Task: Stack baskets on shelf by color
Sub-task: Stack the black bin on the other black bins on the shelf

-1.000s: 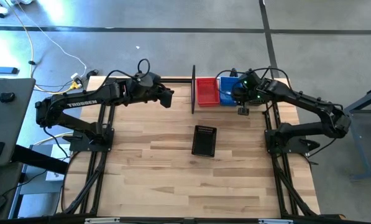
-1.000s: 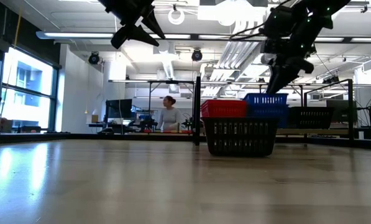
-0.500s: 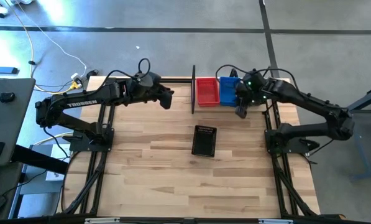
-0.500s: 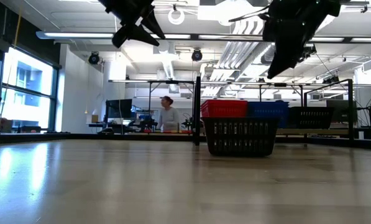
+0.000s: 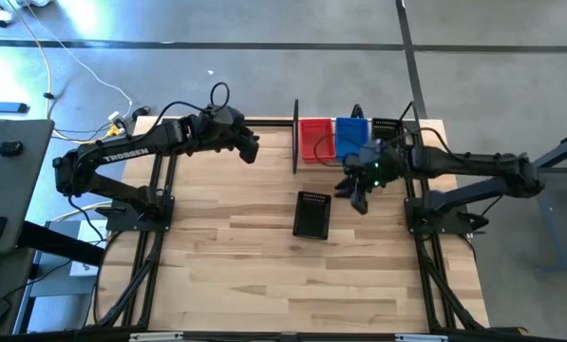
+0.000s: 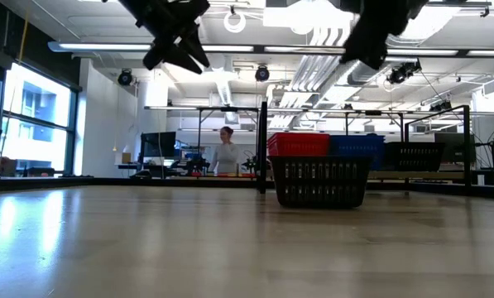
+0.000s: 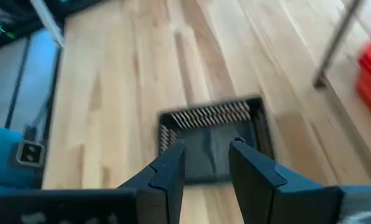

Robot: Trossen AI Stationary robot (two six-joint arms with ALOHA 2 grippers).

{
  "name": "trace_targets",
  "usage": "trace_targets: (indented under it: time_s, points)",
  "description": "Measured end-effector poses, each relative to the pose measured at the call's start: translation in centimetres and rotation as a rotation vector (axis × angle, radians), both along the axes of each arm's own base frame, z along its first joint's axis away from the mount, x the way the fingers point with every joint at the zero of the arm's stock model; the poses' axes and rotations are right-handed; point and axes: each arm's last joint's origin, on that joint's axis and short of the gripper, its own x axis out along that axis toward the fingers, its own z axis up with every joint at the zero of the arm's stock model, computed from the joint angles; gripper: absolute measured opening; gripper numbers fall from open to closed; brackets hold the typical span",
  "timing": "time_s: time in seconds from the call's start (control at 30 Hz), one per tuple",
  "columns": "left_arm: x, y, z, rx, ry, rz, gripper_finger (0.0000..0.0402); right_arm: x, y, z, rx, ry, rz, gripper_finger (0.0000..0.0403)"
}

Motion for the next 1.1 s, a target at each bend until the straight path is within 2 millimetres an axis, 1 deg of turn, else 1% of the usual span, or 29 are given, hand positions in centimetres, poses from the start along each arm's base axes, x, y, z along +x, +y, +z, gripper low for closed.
trace_targets:
  time_s: [0.23, 0.37, 0.47, 0.6, 0.73, 0.93, 1.1]
  points:
    - [-0.6, 0.2, -0.6, -0.049, 0.071, -0.093, 0.0115, 1.8, 3.7, 0.9, -0.01, -0.156, 0.053, 0.011]
    - [-1.0, 0.0, -1.1, -0.075, 0.138, -0.122, 0.0115, 3.0, 5.7, 0.5, -0.016, -0.183, 0.069, 0.011]
    - [-1.2, -0.3, -1.5, -0.113, 0.182, -0.156, 0.0115, 4.0, 7.0, -0.2, -0.014, -0.181, 0.076, 0.011]
    - [-1.6, -0.8, -1.9, -0.15, 0.24, -0.168, 0.0115, 5.2, 8.2, -1.6, -0.01, -0.15, 0.058, 0.011]
    - [-1.8, -1.0, -2.2, -0.173, 0.273, -0.171, 0.0115, 6.2, 8.9, -3.5, 0.004, -0.07, 0.048, 0.011]
    - [-1.7, -1.3, -2.2, -0.161, 0.29, -0.203, 0.0115, 7.6, 9.5, -6.3, 0.048, 0.044, 0.05, 0.0111]
    - [-1.6, -1.5, -2.2, -0.159, 0.293, -0.216, 0.0115, 8.4, 9.8, -8.4, 0.068, 0.125, 0.052, 0.0111]
